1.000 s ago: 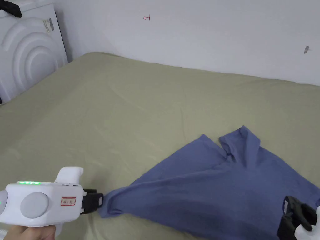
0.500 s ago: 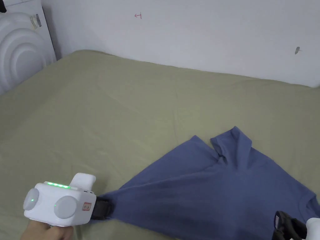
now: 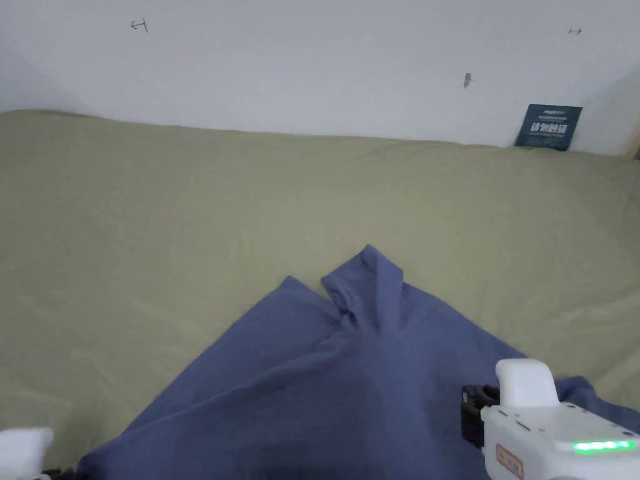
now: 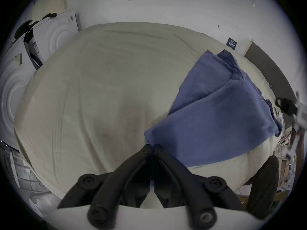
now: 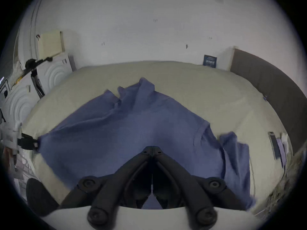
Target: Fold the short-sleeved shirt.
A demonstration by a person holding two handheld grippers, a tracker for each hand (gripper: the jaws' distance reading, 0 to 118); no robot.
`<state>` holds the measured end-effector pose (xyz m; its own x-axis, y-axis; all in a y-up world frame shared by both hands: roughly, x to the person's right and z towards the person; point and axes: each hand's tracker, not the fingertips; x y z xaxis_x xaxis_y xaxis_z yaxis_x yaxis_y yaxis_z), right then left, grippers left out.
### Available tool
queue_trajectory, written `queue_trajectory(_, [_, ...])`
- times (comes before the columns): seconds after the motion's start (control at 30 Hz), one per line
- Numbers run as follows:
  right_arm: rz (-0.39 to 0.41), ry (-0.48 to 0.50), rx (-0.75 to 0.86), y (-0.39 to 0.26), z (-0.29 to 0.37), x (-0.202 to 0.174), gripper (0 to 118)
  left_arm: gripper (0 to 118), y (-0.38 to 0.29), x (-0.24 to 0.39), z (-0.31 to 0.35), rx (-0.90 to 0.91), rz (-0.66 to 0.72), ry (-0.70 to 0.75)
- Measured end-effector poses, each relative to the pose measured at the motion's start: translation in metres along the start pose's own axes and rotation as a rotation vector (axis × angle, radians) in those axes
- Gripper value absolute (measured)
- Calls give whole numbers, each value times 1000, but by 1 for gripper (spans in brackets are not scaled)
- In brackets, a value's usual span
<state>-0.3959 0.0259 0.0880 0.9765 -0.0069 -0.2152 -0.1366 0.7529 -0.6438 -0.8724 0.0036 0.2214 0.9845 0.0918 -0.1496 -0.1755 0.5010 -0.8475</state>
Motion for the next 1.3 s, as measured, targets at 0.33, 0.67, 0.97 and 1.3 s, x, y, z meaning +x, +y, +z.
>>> queue_trajectory(0.33, [128,136,-295,122,-174,73,114,0,9,4,-2,-21,-7,4])
queue_trajectory(0.67, [228,98,-425,128,-233,64,112,0,14,-6,-14,-40,-27,17])
queue_trajectory(0.97, [276,132,-352,147,-130,45,1,0,12,13,0,-29,-41,55])
queue_trajectory(1.3, [277,62,35,213,80,56,1,0,72,37,116,267,-8,-14])
